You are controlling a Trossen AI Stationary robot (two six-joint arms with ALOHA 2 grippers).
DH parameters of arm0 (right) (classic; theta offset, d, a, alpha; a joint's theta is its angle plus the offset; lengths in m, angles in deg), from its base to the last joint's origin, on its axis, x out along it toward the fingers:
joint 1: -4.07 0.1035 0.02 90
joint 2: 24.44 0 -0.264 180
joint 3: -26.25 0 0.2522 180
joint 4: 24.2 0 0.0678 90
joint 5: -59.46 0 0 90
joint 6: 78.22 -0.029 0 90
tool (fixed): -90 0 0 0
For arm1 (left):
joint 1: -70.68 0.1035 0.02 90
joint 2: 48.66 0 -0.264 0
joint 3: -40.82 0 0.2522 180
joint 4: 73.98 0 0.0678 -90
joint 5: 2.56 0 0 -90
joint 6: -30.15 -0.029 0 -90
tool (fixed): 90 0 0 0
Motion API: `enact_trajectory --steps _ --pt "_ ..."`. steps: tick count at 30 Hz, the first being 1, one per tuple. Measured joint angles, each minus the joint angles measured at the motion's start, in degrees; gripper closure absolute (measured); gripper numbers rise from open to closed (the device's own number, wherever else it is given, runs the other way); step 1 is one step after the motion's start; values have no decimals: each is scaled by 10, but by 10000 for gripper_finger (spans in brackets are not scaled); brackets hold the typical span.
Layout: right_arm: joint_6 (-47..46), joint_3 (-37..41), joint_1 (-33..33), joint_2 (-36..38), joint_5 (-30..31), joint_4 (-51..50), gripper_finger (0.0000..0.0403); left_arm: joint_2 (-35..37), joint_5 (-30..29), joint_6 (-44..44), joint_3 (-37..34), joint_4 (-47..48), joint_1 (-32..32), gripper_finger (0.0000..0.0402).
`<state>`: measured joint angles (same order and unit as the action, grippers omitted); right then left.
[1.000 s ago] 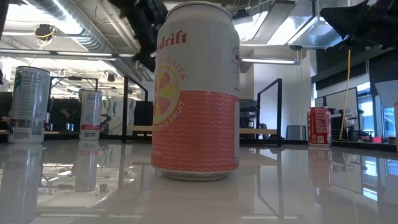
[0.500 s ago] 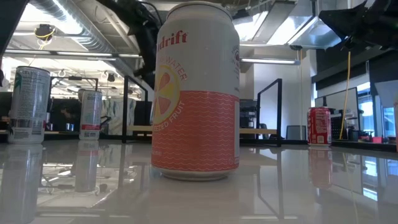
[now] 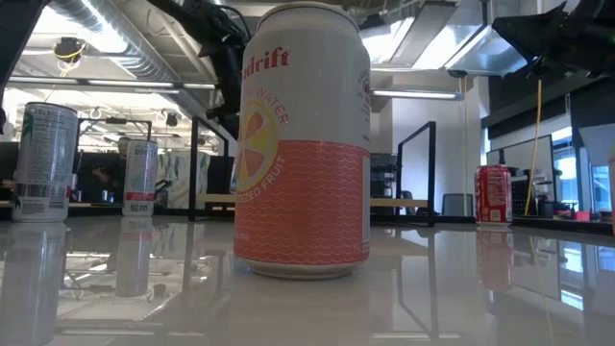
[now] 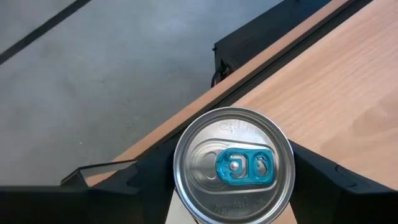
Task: Place canned beverage on shelf
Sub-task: Put the top blue soda can on the shelf, then put the blue soda can aligned with the other blue soda can on the shelf
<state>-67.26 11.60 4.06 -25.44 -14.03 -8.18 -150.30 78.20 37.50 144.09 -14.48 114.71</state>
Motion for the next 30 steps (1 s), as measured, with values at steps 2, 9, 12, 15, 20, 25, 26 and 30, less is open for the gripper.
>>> enact_trajectory --steps 2,9,12,15,20,25,26,30 --pt "0 0 0 0 0 0 398 0 -3 0 0 0 0 147" --pt "-2 0 0 0 0 -8 398 1 -5 0 0 0 -1 133" --pt "-2 0 0 0 0 -22 398 3 -4 0 0 0 -4 132" --pt "-2 0 0 0 0 -41 398 16 -3 -5 2 2 -11 132" --pt "-2 0 0 0 -1 -74 398 38 -3 -17 39 20 -31 132" --pt "-12 0 0 0 -8 -72 398 61 -1 -21 73 26 -77 132" --pt "-22 0 0 0 -11 -71 398 67 -1 -26 75 25 -90 132" --pt "-51 0 0 1 -16 -77 398 89 -1 -39 70 25 -152 131"
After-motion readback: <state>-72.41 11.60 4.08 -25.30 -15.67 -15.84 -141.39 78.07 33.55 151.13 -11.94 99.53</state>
